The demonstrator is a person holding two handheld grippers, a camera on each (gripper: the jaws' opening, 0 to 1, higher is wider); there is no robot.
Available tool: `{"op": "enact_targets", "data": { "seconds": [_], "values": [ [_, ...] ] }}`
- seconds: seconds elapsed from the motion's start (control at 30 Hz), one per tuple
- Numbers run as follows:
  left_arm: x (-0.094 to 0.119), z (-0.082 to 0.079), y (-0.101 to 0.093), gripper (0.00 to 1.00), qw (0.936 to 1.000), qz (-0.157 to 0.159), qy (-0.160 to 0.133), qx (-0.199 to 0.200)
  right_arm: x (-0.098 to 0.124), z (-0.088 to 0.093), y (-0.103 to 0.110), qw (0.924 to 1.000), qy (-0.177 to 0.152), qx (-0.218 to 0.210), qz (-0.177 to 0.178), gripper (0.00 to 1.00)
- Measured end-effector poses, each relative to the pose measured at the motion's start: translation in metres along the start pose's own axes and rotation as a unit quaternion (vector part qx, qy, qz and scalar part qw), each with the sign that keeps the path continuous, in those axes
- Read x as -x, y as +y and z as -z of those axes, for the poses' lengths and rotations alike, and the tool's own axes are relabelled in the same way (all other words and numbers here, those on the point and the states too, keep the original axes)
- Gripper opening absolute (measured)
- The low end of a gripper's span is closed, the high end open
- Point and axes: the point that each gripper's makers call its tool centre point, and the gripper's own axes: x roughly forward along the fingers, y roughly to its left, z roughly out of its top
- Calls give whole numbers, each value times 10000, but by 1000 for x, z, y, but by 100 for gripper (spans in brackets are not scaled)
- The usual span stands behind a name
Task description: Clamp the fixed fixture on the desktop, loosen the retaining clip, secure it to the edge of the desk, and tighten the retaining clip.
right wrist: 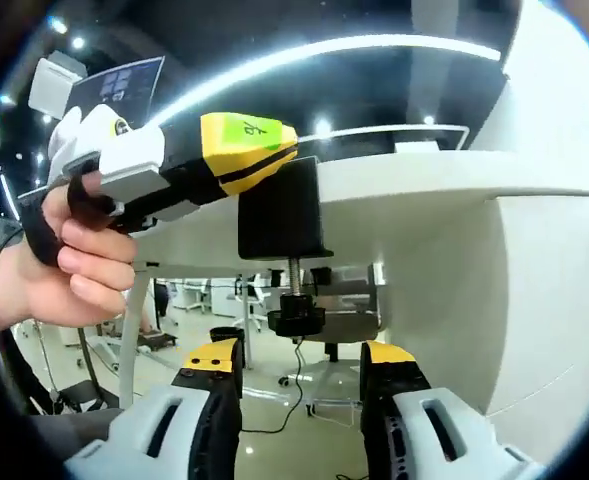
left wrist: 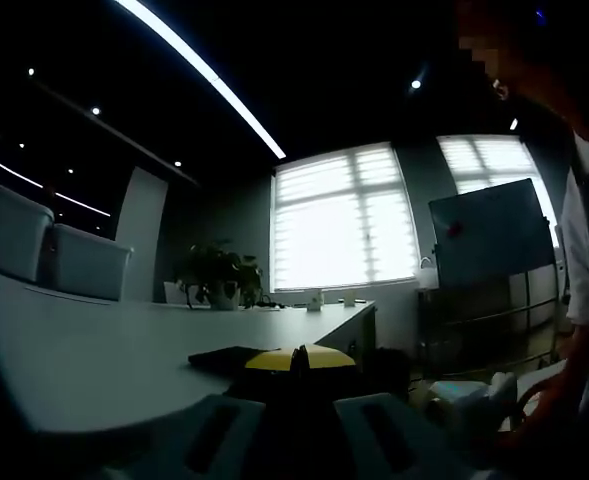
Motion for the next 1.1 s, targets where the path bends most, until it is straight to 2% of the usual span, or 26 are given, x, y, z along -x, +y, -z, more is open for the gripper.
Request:
{"op": "enact_targets", "data": {
  "seconds": [0.2,0.33,0.4,0.47,0.57,0.67,0.77,1.03,1.1],
  "values": [
    [-1,0,0,1,10000,-20,33,-32,-16,-10,-4,9996,-90,-48,273,49],
    [-1,0,0,1,10000,-30,11,-16,-27,-5,-8,9991,-20,-43,417,49],
    [-1,0,1,1,10000,-33,10,-19,-30,-4,-9,9990,5,-41,441,46],
    [-1,0,1,1,10000,-27,4,-10,-31,-4,-12,9988,11,-17,486,39],
    [-1,0,0,1,10000,-13,10,-13,-26,-7,-13,9992,3,-24,406,33],
    [-1,1,0,1,10000,-1,11,-12,-26,-10,-2,9998,-47,127,143,25],
    [-1,0,1,1,10000,2,4,-5,-23,-11,-6,9996,-51,222,155,25],
    [1,0,2,1,10000,-7,-8,12,-26,-7,-2,9988,-73,-88,-474,25],
    [1,0,2,1,10000,-19,-20,20,-25,-6,-5,9990,-41,-81,-433,31]
  ]
}}
